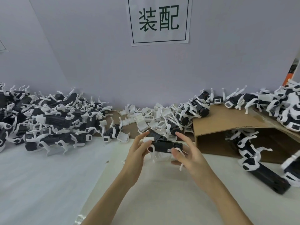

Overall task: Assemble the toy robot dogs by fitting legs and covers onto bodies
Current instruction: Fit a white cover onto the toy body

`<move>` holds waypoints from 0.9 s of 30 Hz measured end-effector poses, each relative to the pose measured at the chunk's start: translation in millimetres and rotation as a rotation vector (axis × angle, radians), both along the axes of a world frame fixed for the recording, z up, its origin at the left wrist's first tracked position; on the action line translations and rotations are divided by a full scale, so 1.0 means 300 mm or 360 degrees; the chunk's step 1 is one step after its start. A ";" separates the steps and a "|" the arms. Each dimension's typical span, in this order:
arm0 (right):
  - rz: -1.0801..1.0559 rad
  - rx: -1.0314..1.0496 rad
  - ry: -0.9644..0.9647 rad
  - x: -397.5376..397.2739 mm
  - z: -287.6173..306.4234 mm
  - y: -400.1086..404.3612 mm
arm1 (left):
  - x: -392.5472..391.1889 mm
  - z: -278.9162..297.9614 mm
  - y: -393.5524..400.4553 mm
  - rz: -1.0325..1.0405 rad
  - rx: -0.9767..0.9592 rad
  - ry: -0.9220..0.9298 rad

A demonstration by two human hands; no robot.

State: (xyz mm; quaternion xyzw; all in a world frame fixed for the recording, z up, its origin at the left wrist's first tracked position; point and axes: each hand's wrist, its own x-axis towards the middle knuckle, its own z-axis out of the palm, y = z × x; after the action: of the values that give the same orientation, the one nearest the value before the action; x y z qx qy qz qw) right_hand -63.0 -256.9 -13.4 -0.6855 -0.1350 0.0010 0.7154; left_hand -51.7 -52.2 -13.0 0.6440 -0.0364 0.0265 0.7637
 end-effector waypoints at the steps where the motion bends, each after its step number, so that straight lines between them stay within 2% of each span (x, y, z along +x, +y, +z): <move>1: 0.0039 -0.0024 -0.0047 -0.003 -0.002 0.009 | -0.003 0.004 -0.001 0.0003 -0.0027 0.0057; 2: 0.0093 -0.0083 -0.0087 -0.007 -0.005 0.022 | -0.009 0.007 -0.007 0.0080 -0.0006 0.0090; 4: 0.0195 -0.0299 -0.0163 -0.015 -0.022 0.056 | -0.008 0.003 -0.023 0.0476 0.0028 0.0058; 6: 0.0141 -0.0582 -0.0255 -0.026 -0.034 0.096 | -0.011 0.008 -0.023 0.0818 -0.0010 -0.0125; 7: 0.0058 -0.0703 -0.0329 -0.034 -0.037 0.115 | -0.014 0.011 -0.014 0.0875 0.0033 -0.0274; 10: -0.0116 -0.0841 -0.0612 -0.048 -0.066 0.165 | -0.026 0.005 0.010 0.0952 0.0514 -0.0741; 12: -0.0180 -0.0913 -0.0700 -0.052 -0.081 0.184 | -0.038 0.001 0.007 0.1012 0.0847 -0.0886; 14: -0.0217 -0.0932 -0.0697 -0.047 -0.089 0.176 | -0.047 0.001 -0.006 0.0919 0.0901 -0.0943; 17: -0.0202 -0.0963 -0.0713 -0.034 -0.088 0.138 | -0.049 0.015 -0.020 0.0663 0.0788 -0.0861; 21: -0.0197 -0.0891 -0.0800 -0.026 -0.077 0.100 | -0.044 0.035 -0.032 0.0517 0.0732 -0.0798; 24: -0.0367 -0.0795 -0.0869 -0.018 -0.063 0.088 | -0.028 0.030 -0.019 0.0428 0.0553 -0.0751; 27: -0.0457 -0.0687 -0.0930 -0.003 -0.052 0.078 | -0.034 0.026 -0.017 0.0385 0.0588 -0.0727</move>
State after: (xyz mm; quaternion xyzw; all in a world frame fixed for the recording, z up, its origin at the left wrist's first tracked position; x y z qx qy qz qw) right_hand -64.0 -233.6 -28.9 -0.8036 -0.2323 -0.2660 0.4791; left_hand -61.7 -57.4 -5.4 0.7489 -0.1344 0.2540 0.5971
